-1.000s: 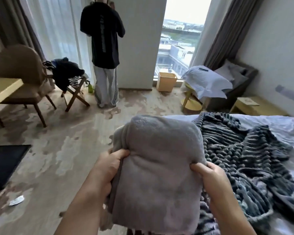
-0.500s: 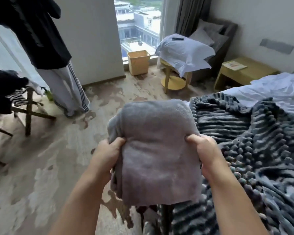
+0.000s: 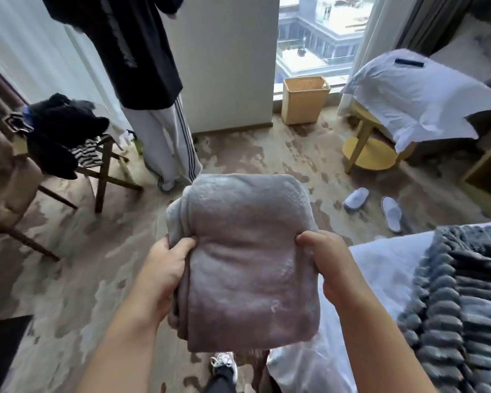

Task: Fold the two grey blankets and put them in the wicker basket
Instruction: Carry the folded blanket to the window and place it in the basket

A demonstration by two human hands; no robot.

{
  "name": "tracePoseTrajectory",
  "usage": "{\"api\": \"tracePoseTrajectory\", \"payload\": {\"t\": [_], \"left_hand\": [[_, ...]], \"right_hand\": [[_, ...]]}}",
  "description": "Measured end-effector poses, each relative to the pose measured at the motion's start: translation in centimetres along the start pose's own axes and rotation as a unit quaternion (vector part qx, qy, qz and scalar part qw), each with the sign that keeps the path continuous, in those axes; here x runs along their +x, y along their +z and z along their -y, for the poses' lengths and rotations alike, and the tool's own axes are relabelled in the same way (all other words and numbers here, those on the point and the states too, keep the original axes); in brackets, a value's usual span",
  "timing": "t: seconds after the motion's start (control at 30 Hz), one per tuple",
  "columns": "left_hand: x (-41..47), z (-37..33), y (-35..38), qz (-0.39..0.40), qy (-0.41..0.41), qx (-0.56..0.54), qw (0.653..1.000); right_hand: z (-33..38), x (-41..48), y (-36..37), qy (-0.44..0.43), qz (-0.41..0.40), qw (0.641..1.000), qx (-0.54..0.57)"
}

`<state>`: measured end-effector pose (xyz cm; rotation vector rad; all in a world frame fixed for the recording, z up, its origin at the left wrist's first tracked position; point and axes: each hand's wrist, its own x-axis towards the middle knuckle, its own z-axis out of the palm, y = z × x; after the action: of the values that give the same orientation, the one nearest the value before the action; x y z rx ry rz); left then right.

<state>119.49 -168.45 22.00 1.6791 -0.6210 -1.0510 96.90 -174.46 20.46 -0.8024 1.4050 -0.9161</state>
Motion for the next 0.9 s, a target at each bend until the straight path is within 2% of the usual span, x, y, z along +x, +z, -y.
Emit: {"api": "tracePoseTrajectory", "payload": {"t": [0.17,0.27,0.43,0.53,0.63,0.7,0.9], "left_hand": [[14.5,-4.2,5.3,0.059,-0.019,0.020,0.998],[22.0,-7.7,10.0,0.120,-0.020,0.015,0.992],[30.7,-11.6,18.3,0.217,-0.047,0.028,0.975],[36.2,-13.3,22.8,0.262,-0.066,0.059,0.961],[42.9,-15.2,27.4,0.254,-0.069,0.092,0.960],[47.8,-17.4,30.7,0.250,-0.071,0.096,0.961],[59.9,-25.8,38.5,0.174,-0.053,0.082,0.980]], "right_hand": [[4.8,11.4,3.0,0.015,-0.079,0.996,-0.037],[8.0,17.1,3.5,0.022,-0.112,0.993,-0.015],[12.0,26.0,1.3,0.030,-0.198,0.980,0.002],[14.5,32.3,0.3,0.023,-0.218,0.975,0.019],[16.5,40.5,0.2,0.035,-0.236,0.970,0.037],[18.9,46.2,0.6,0.049,-0.216,0.974,0.051],[30.5,61.5,1.5,0.028,-0.163,0.986,0.031]]}}
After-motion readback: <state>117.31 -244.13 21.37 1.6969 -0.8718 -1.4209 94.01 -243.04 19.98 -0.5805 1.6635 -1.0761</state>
